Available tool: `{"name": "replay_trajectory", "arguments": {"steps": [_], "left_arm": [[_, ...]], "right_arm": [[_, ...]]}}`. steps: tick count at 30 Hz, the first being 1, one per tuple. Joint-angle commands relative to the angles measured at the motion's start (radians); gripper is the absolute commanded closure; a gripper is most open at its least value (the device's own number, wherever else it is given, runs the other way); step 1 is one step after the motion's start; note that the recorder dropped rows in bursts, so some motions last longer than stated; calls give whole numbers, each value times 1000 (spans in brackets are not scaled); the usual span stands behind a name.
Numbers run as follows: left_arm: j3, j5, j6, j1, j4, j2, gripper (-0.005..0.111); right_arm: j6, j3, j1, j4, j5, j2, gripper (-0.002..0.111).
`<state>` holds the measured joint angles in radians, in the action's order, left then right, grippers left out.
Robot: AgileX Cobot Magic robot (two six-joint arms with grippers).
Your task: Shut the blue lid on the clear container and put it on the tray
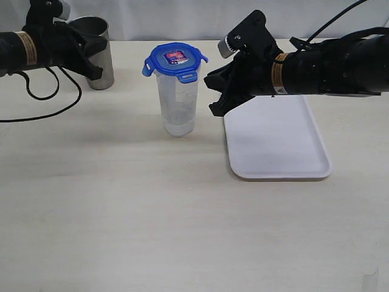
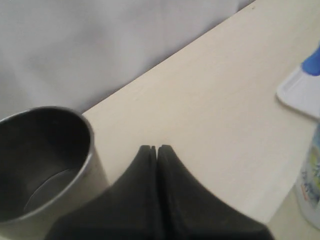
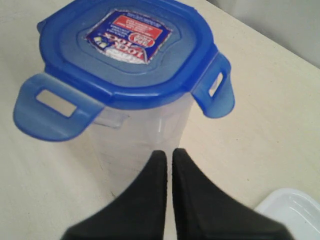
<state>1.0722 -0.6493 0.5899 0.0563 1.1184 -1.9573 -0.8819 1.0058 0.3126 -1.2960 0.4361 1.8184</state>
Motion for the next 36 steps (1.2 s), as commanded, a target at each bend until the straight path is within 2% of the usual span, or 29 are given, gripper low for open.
{"name": "replay_trajectory", "arguments": {"steps": [1,3,5,6,8,10,13,15,19,23,36], "left_arm": [[-36,121,-48,38,-98,47,107],[-102,34,-190,38,-273,61,107],[-200,-122,-333,38,-496,66,107],[-244,-221,-401,38,-537,66,107],[-298,-367,-438,38,-497,66,107],[-316,-435,-422,38,-387,66,107],[-299,-440,-394,42,-318,36,107],[-240,-472,-320,42,-225,-34,107],[-220,-548,-299,45,-201,-65,107],[-220,-555,-308,73,-196,-69,107],[-220,-508,-331,92,-235,-69,107]], "right_arm": [[-4,5,3,2,-19,-1,104],[-4,5,3,2,-21,-1,104],[-4,5,3,2,-21,-1,104],[-4,5,3,2,-21,-1,104],[-4,5,3,2,-21,-1,104],[-4,5,3,2,-21,-1,104],[-4,5,3,2,-21,-1,104],[-9,5,3,2,-20,-1,104],[-14,5,3,2,-20,-1,104],[-11,5,3,-2,-20,-1,104],[-16,5,3,-2,-20,-1,104]]}}
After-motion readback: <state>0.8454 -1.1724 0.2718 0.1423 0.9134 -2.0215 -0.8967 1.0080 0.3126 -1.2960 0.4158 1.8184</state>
